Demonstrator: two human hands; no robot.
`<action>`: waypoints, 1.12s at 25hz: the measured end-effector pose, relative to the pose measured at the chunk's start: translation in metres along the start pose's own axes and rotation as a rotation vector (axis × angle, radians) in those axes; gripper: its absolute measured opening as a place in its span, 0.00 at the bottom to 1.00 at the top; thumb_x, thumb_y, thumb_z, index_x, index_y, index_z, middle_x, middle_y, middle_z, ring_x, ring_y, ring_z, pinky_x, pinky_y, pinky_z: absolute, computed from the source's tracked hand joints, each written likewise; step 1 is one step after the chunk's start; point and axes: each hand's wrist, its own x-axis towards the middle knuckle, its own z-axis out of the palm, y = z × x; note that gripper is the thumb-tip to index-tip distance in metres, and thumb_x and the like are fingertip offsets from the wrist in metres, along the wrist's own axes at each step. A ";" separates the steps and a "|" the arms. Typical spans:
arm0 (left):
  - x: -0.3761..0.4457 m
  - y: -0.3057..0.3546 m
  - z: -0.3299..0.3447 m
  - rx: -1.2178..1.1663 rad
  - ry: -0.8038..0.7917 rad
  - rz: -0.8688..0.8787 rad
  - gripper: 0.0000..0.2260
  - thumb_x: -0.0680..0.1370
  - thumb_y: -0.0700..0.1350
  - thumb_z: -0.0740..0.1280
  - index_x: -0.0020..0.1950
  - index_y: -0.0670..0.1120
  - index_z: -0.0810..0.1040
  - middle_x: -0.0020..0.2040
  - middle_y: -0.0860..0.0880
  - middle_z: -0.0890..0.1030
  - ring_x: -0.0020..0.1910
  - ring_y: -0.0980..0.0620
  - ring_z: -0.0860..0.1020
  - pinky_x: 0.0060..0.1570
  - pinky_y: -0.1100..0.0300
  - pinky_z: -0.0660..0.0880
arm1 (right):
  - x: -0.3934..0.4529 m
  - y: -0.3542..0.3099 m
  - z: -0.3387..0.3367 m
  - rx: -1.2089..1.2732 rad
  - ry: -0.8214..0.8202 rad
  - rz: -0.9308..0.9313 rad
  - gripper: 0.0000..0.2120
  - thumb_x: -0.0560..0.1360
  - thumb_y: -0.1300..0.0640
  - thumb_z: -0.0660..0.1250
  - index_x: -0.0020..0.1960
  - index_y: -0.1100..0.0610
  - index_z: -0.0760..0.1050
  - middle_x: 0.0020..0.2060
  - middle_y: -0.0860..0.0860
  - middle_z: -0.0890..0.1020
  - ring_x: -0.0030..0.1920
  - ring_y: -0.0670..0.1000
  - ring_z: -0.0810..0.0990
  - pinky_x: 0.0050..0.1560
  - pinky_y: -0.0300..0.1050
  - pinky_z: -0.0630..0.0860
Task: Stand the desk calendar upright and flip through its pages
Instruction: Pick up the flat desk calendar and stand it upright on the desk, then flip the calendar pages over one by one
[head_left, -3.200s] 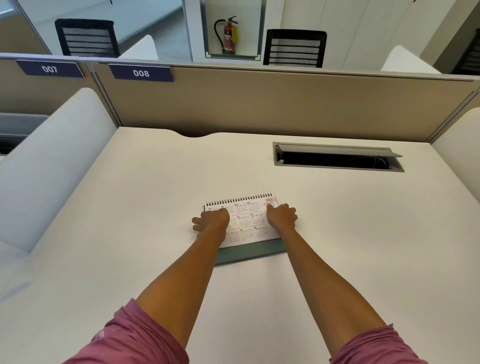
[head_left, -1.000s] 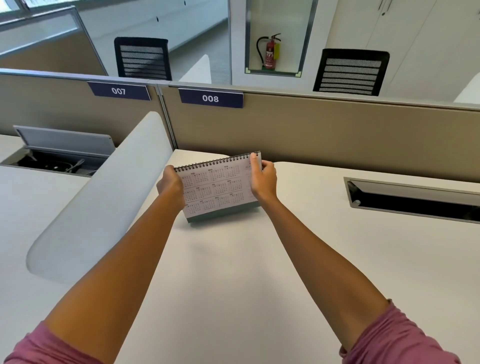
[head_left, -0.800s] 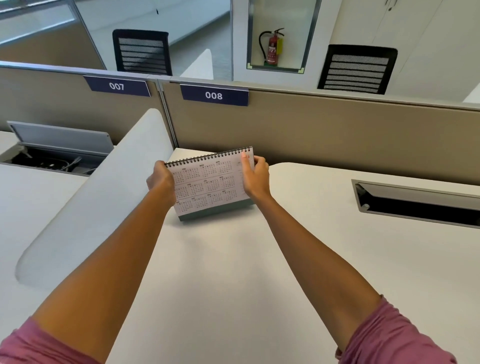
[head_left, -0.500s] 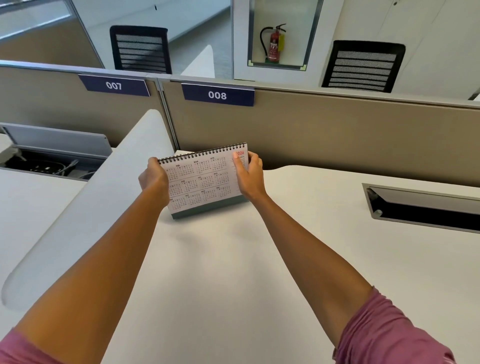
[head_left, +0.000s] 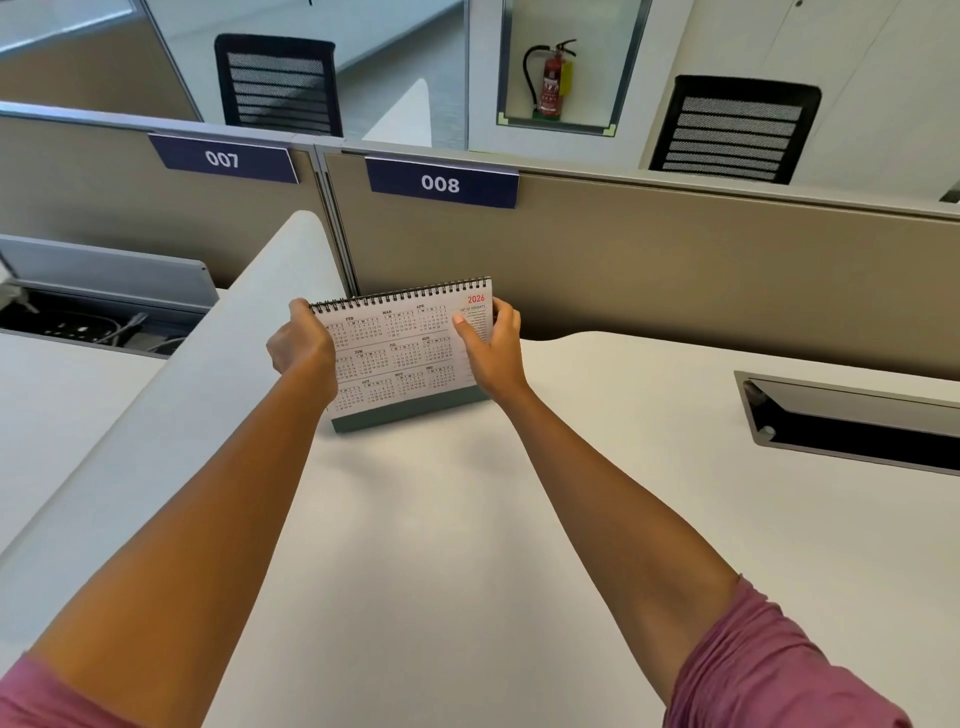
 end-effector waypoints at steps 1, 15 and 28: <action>0.001 0.001 0.000 0.006 0.004 0.012 0.14 0.78 0.59 0.56 0.40 0.50 0.70 0.41 0.51 0.81 0.43 0.52 0.79 0.38 0.62 0.72 | 0.001 0.000 0.000 0.000 -0.011 -0.004 0.23 0.77 0.54 0.68 0.67 0.60 0.64 0.62 0.54 0.68 0.58 0.50 0.74 0.45 0.33 0.73; 0.005 -0.107 -0.025 0.290 0.048 0.280 0.23 0.84 0.56 0.48 0.63 0.39 0.70 0.63 0.39 0.74 0.62 0.40 0.74 0.60 0.51 0.70 | -0.031 0.046 -0.010 -0.139 -0.087 0.101 0.28 0.75 0.62 0.69 0.71 0.57 0.60 0.68 0.57 0.67 0.67 0.55 0.71 0.61 0.44 0.74; 0.010 -0.175 -0.040 0.360 -0.060 0.610 0.22 0.79 0.38 0.56 0.74 0.45 0.65 0.71 0.46 0.73 0.69 0.47 0.70 0.67 0.61 0.62 | -0.068 0.070 0.001 -0.208 0.012 0.129 0.29 0.77 0.62 0.66 0.74 0.52 0.58 0.73 0.50 0.66 0.71 0.50 0.68 0.66 0.37 0.64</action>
